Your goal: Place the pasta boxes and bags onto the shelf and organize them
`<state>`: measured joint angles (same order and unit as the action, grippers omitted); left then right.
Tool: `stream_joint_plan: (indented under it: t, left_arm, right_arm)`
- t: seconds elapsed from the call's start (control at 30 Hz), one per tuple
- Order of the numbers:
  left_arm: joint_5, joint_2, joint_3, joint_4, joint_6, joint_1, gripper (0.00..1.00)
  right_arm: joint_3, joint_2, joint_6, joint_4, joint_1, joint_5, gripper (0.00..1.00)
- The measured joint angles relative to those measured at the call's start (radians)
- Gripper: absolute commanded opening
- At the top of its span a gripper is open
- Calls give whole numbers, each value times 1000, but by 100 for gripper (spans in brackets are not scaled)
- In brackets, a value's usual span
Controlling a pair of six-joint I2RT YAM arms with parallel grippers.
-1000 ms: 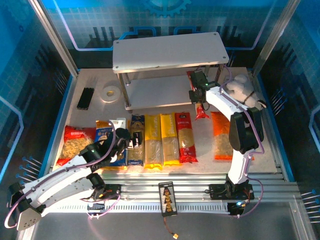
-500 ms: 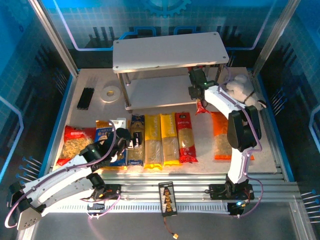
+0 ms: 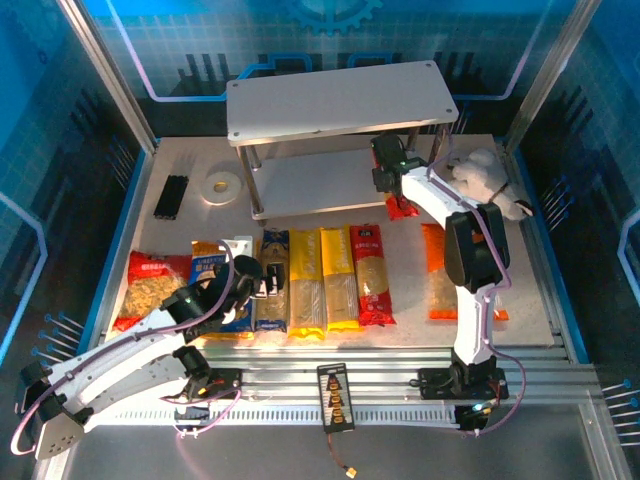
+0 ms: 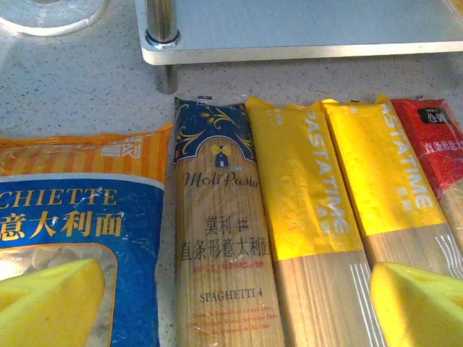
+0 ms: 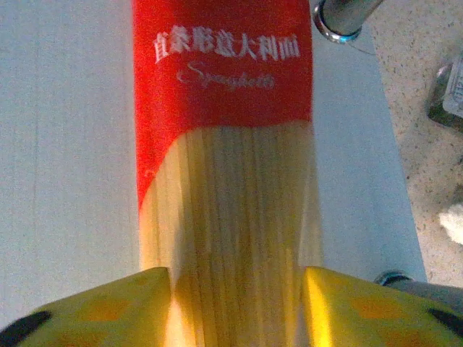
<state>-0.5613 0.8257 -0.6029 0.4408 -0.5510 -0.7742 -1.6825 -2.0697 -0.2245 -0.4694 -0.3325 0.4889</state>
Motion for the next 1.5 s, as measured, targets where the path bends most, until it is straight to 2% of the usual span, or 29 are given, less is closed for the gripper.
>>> stream_joint_plan:
  t: [0.13,0.47,0.63,0.8,0.87,1.0,1.17,1.33,1.5]
  left_arm:
    - [0,0,0,0,0,0,96]
    - [0,0,1,-1,0,0,96]
    - [0,5,21,-1,-1,1,95]
    - [1,65,32,-6,-2,2,93]
    - [2,101,32,-12,-2,3,93]
    - [17,154,32,-27,-2,3,93]
    - [38,180,32,-45,-5,3,93]
    - [57,182,32,-61,-19,4,93]
    - [62,182,32,-65,-25,5,93]
  right_arm:
    - [-1,0,-4,18,0,-1,65]
    - [56,42,-15,37,2,-30,68]
    - [174,177,-31,38,6,-63,69]
    - [349,392,-75,28,0,-147,69]
    - [421,478,-93,20,-23,-165,69]
    - [562,613,-137,-23,-131,-196,72]
    - [708,687,-210,-72,-264,-219,74]
    - [792,688,-275,-108,-291,-240,78]
    - [797,687,-300,-113,-291,-248,83]
